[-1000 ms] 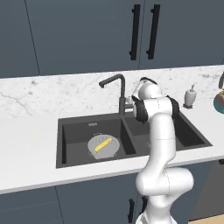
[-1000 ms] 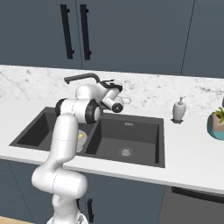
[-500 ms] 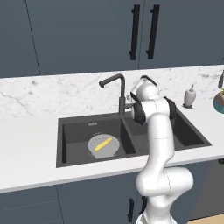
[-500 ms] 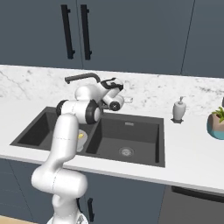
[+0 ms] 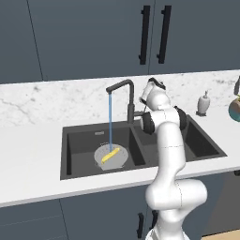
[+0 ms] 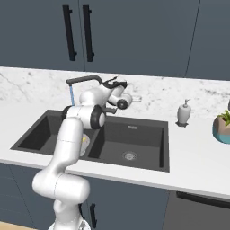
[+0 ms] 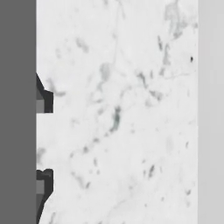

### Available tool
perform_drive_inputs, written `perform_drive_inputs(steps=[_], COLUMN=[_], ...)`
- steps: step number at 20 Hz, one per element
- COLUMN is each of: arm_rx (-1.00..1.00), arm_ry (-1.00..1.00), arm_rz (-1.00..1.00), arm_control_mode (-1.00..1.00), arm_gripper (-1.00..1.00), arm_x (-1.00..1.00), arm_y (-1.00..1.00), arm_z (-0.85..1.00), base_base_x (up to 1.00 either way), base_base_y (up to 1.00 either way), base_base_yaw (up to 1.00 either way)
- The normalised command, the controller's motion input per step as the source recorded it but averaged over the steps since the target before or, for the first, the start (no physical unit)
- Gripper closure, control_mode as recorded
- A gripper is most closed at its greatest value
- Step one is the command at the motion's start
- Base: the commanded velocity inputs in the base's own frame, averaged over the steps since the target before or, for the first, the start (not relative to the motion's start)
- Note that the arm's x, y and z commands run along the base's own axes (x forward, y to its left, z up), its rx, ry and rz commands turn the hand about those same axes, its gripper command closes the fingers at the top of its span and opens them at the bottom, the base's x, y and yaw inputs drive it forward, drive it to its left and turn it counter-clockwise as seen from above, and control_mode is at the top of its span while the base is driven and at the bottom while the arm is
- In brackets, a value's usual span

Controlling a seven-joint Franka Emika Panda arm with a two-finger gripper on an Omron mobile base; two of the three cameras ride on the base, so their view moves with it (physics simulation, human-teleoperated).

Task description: Put the colander in the sink, put the banana in the colander, and turn on the sink faucet and pour water over the colander.

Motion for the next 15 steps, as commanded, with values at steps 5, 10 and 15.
perform_drive_inputs(steps=[5, 10, 15], arm_rx=[0.13, 0.4, 0.52], arm_ry=[0.0, -0.08, -0.35], arm_rz=[-0.03, 0.0, 0.0], arm_control_mode=[-1.0, -1.0, -1.0], arm_gripper=[1.0, 1.0, 1.0], arm_x=[0.05, -0.5, -0.79], arm_y=[-1.0, -1.0, -1.0], arm_z=[-0.85, -0.97, -0.96], base_base_x=[0.0, 0.0, 0.0], base_base_y=[0.0, 0.0, 0.0], base_base_yaw=[0.0, 0.0, 0.0])
